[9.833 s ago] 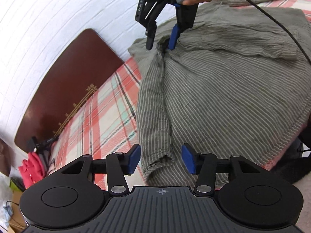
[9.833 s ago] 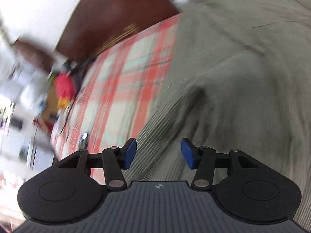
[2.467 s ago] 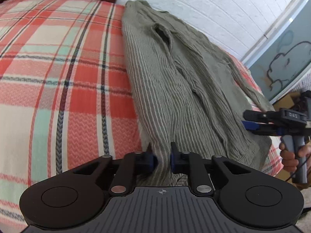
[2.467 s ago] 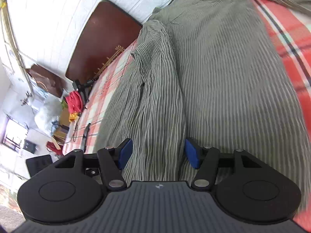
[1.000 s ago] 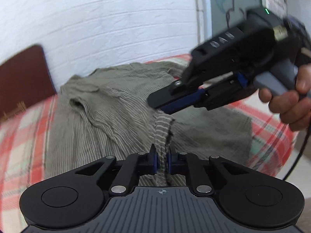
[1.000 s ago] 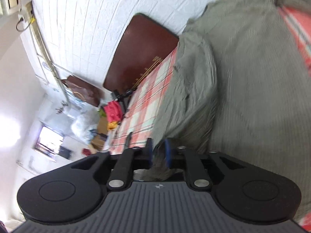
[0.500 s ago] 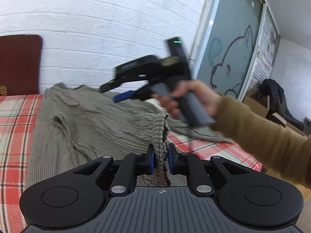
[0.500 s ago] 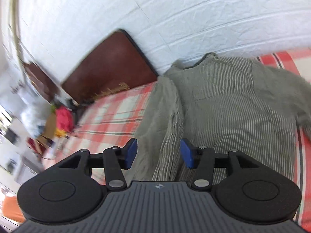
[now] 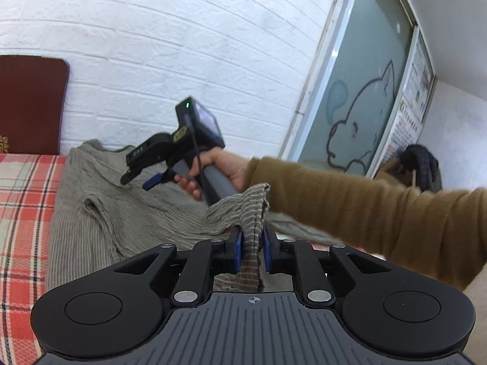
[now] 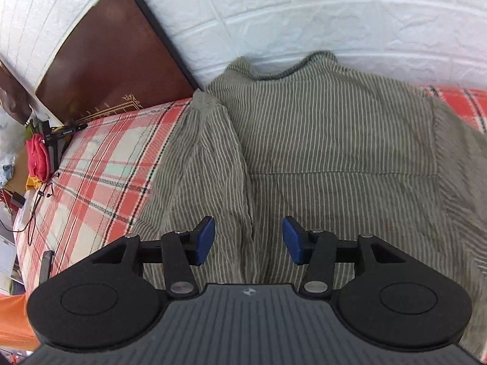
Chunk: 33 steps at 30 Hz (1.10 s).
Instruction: Fold clothes
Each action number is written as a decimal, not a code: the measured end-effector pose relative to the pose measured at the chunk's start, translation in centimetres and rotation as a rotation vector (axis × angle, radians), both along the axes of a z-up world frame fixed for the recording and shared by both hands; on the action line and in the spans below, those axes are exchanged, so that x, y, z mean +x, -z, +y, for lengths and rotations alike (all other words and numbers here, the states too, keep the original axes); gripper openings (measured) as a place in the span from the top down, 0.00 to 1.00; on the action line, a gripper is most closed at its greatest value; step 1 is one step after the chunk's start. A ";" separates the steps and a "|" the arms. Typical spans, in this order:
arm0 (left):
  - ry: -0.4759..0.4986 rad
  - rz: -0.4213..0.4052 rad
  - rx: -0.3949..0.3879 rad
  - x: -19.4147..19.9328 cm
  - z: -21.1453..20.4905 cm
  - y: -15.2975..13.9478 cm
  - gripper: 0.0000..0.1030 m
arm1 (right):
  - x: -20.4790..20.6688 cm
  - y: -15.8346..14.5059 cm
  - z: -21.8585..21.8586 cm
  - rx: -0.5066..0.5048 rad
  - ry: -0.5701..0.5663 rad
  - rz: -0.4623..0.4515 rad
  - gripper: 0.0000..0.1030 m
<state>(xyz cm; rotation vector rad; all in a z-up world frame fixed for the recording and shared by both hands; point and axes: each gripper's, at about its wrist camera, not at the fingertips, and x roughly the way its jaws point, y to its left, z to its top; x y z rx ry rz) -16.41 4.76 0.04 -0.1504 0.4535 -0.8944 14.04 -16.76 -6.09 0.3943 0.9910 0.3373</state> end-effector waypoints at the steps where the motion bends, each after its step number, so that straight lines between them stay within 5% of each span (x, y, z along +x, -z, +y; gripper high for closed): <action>1: -0.016 -0.010 -0.006 -0.2 0.2 -0.4 0.84 | 0.2 0.4 0.0 0.011 -0.002 0.010 0.48; 2: -0.040 -0.027 -0.006 -0.5 0.5 -0.8 0.91 | 0.5 0.8 -0.1 0.023 -0.003 0.020 0.51; 4: -0.097 -0.066 0.000 -1.0 1.0 -1.5 0.93 | 0.8 1.5 -0.1 0.069 -0.022 0.047 0.95; 12: -0.113 -0.003 -0.104 0.2 2.3 -2.7 0.94 | 0.6 -2.7 -1.8 -0.022 0.044 -0.056 0.96; 20: -0.193 0.248 -0.274 3.5 6.4 1.0 0.94 | 2.3 -6.4 4.2 -0.337 -0.035 -0.125 0.96; 26: -0.365 0.341 -0.251 2.3 10.9 4.3 0.93 | 4.6 -3.0 12.2 -0.431 -0.159 -0.078 0.96; 33: -0.411 0.412 -0.171 1.2 13.3 7.0 0.89 | 4.3 -1.0 17.8 -0.519 -0.270 -0.085 0.91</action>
